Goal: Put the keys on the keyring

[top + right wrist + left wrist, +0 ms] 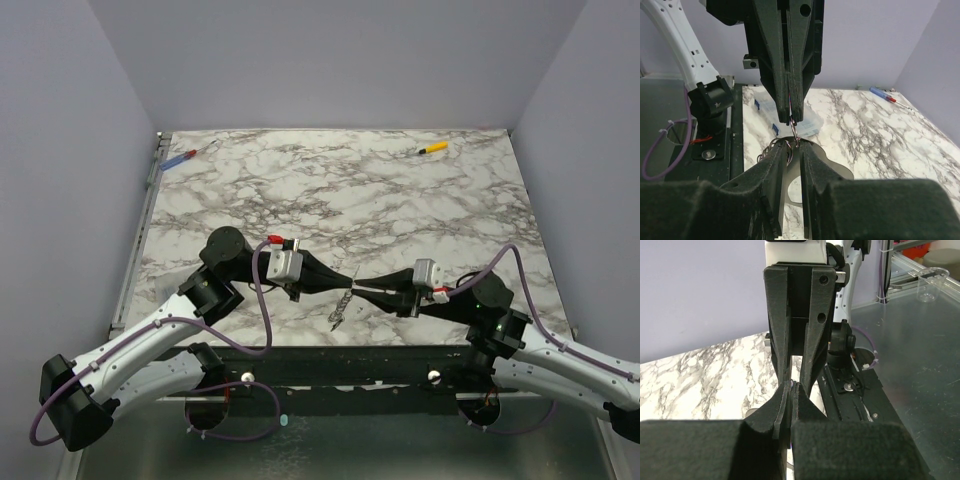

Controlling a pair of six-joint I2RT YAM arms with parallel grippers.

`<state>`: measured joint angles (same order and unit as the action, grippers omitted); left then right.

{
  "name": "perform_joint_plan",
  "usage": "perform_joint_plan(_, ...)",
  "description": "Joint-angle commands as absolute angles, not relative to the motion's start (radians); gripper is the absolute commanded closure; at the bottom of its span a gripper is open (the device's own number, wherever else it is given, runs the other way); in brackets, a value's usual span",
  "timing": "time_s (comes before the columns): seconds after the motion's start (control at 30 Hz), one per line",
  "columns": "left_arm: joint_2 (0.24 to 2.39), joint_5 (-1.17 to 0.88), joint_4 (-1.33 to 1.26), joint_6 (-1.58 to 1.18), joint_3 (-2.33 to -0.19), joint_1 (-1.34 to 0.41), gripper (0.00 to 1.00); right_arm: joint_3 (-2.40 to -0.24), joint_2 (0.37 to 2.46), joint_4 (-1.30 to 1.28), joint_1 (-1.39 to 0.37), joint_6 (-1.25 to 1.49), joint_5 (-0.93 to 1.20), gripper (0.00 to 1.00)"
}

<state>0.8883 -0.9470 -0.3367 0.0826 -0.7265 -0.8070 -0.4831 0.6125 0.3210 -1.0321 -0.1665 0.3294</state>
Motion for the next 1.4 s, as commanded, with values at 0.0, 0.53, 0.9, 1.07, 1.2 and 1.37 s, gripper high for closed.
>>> perform_joint_plan(0.0,0.867,-0.974,-0.387,0.070,-0.714,-0.807,1.00,-0.515,0.601,0.351,-1.028,-0.163,0.340,0.76)
perform_joint_plan(0.53,0.867,-0.961,-0.422,0.050,-0.709,-0.807,1.00,-0.531,0.597,0.306,-1.028,-0.175,0.314,0.74)
perform_joint_plan(0.9,0.870,-0.962,-0.457,0.031,-0.697,-0.807,1.00,-0.547,0.620,0.317,-1.028,-0.185,0.317,0.75)
perform_joint_plan(1.07,0.871,-0.961,-0.463,0.031,-0.695,-0.807,1.00,-0.555,0.620,0.311,-1.028,-0.184,0.323,0.75)
perform_joint_plan(1.2,0.869,-0.961,-0.469,0.027,-0.692,-0.807,1.00,-0.555,0.625,0.312,-1.028,-0.183,0.324,0.75)
perform_joint_plan(1.37,0.868,-0.959,-0.478,0.020,-0.690,-0.807,1.00,-0.555,0.635,0.315,-1.028,-0.183,0.328,0.78)
